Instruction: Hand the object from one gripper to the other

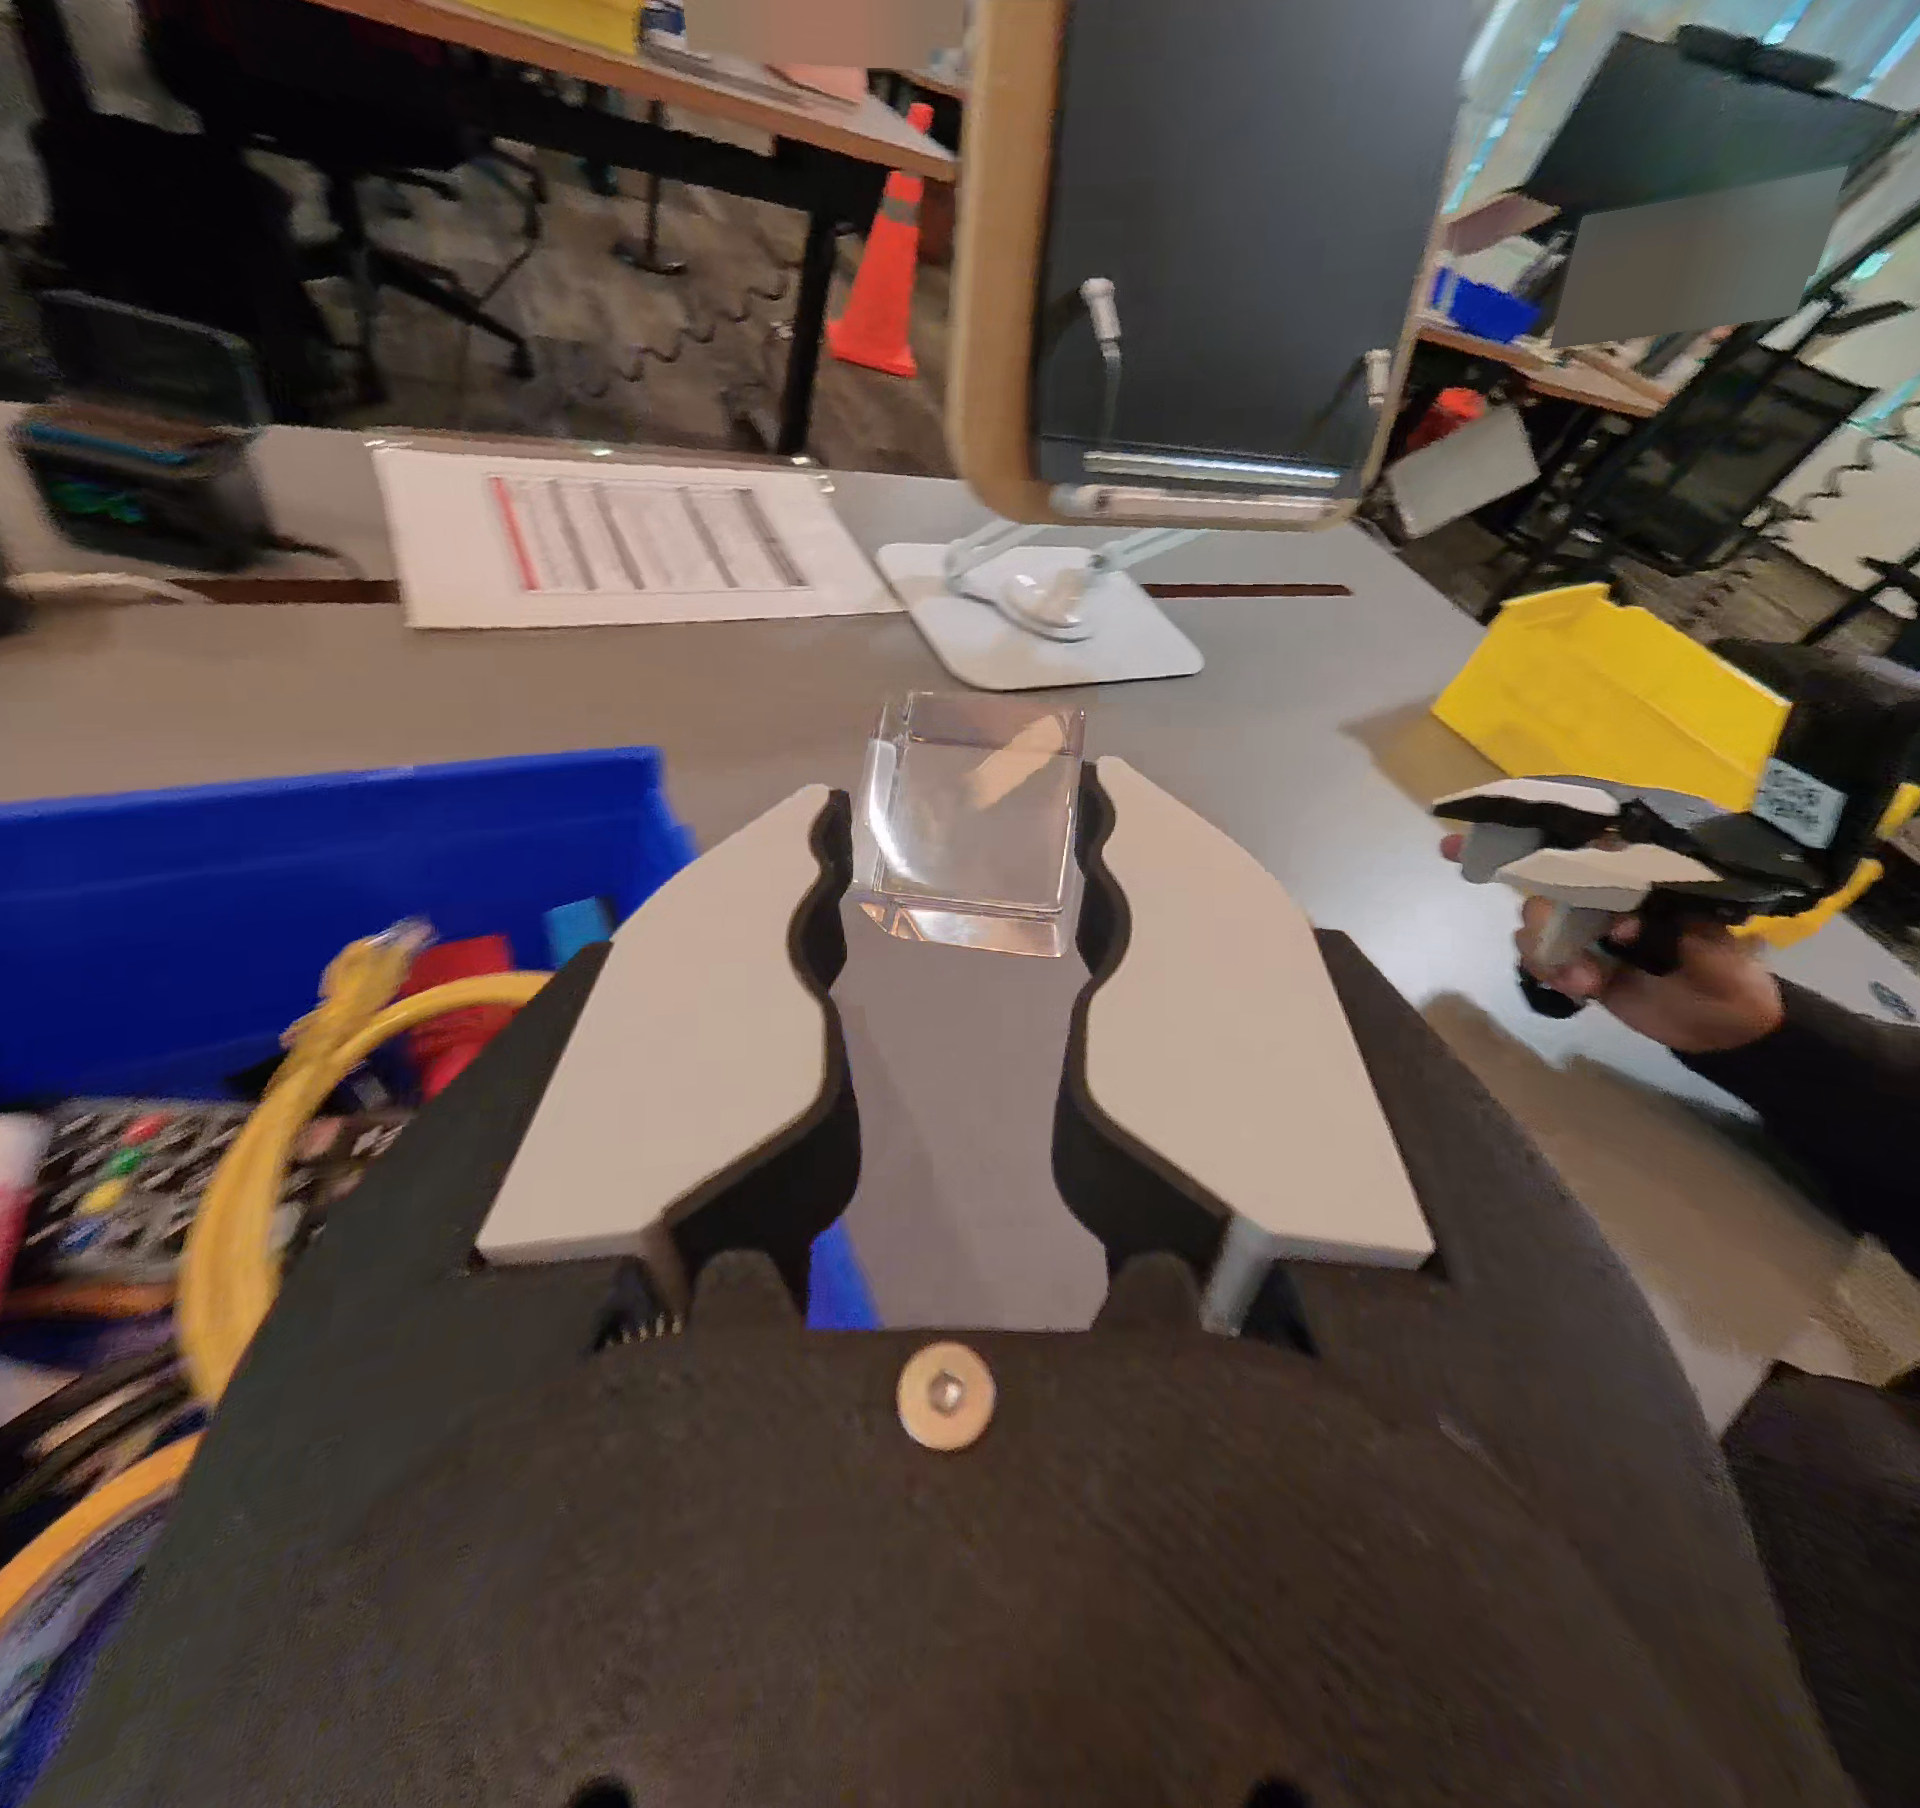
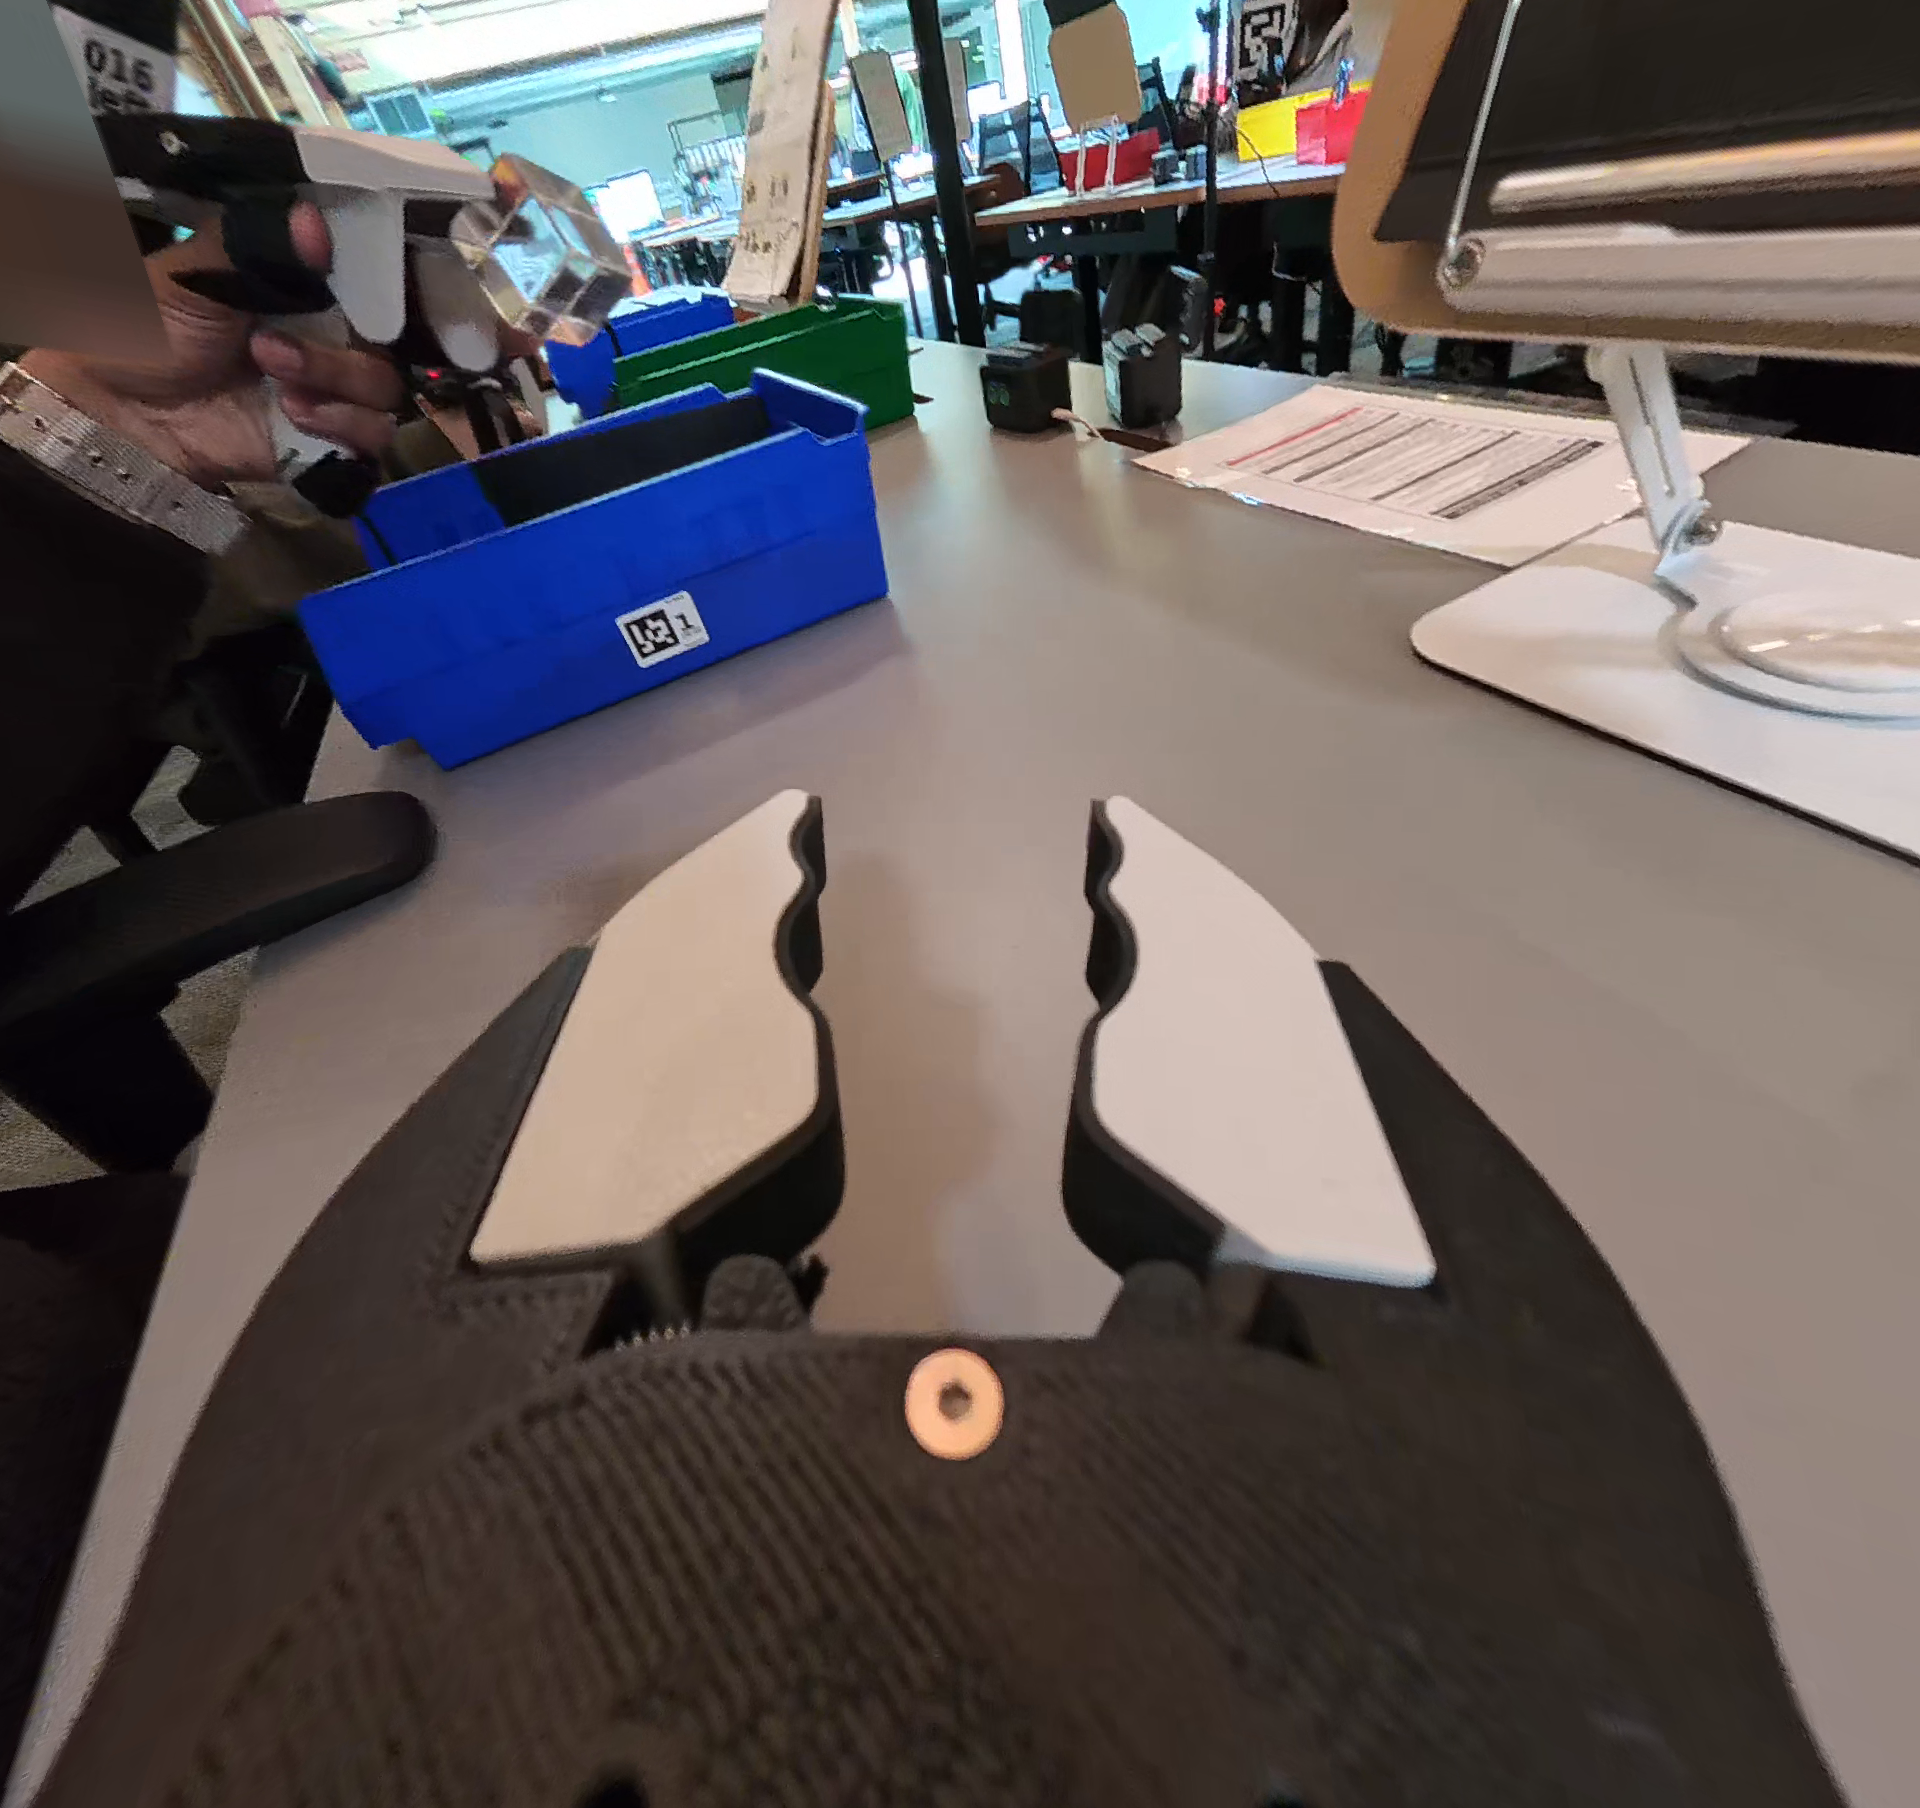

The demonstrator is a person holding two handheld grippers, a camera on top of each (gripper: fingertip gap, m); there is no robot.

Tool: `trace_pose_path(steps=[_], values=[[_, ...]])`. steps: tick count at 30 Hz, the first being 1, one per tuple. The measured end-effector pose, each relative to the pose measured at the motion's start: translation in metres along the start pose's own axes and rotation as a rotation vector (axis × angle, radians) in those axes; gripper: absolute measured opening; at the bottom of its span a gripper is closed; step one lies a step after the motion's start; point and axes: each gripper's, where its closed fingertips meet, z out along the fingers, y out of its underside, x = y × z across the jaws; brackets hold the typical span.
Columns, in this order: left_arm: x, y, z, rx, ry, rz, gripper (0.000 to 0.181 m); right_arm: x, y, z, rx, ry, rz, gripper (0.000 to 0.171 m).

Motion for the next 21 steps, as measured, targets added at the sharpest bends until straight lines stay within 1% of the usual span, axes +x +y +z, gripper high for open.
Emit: trace_pose_path(steps=[3, 6, 8, 10, 13, 16, 18, 21], values=[[0.044, -0.003, 0.02, 0.02, 0.123, -0.004, 0.045, -0.013, -0.007, 0.0, 0.021, -0.025, -0.005, 0.05], [0.088, 0.001, 0.042, 0.033, 0.239, -0.018, 0.044, -0.028, -0.014, -0.002, 0.054, -0.045, 0.014, 0.053], [0.117, 0.01, 0.058, 0.04, 0.314, -0.043, 0.044, -0.041, -0.02, -0.005, 0.099, -0.072, 0.053, 0.054], [0.144, 0.028, 0.077, -0.003, 0.391, -0.105, 0.044, -0.055, -0.022, -0.008, 0.136, -0.103, 0.111, 0.055], [0.18, 0.067, 0.103, -0.086, 0.485, -0.19, 0.044, -0.064, -0.024, -0.019, 0.214, -0.107, 0.238, 0.054], [0.21, 0.098, 0.121, -0.109, 0.559, -0.267, 0.043, -0.055, -0.028, -0.036, 0.326, -0.088, 0.425, 0.063], [0.226, 0.107, 0.125, -0.079, 0.632, -0.355, 0.044, -0.044, -0.024, -0.042, 0.361, -0.095, 0.548, 0.07], [0.234, 0.105, 0.127, -0.002, 0.698, -0.504, 0.043, -0.034, -0.014, -0.04, 0.348, -0.146, 0.668, 0.075]])
